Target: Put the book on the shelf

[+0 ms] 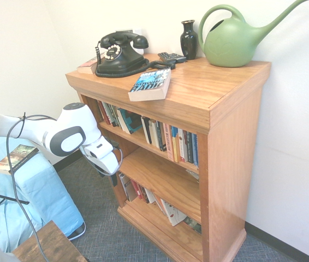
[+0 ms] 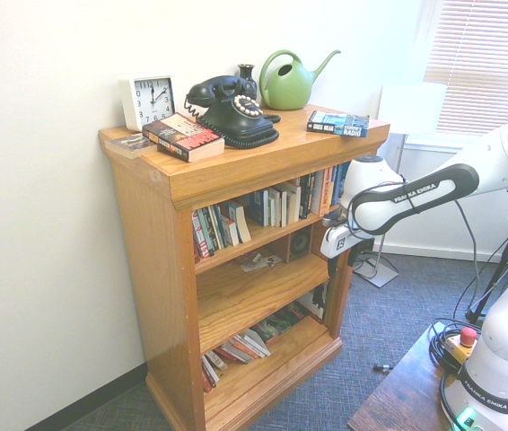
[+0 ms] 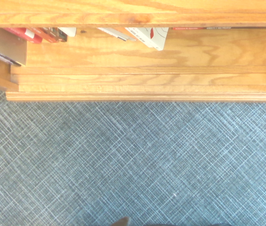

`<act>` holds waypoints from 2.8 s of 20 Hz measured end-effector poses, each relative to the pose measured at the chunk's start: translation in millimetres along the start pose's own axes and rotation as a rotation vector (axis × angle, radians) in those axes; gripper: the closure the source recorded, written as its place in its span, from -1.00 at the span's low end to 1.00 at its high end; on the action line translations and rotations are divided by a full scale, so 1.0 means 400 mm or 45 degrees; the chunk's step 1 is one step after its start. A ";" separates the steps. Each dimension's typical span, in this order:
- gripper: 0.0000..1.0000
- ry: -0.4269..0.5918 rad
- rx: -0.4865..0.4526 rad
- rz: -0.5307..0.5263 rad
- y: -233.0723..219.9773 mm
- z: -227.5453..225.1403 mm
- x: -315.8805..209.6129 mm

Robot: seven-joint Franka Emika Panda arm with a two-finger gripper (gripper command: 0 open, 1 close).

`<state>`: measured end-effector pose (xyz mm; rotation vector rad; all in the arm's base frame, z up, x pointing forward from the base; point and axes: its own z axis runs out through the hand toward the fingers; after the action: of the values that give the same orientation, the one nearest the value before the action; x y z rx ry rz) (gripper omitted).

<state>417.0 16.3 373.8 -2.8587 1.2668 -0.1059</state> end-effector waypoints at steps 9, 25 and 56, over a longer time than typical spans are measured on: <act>-1.00 0.238 -0.079 0.034 0.071 -0.131 0.087; -1.00 1.204 -0.580 -0.213 0.212 -0.656 0.172; 1.00 1.551 -0.631 -0.556 -0.013 -0.594 0.232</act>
<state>467.2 -45.1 616.4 -3.4536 0.6266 -2.0170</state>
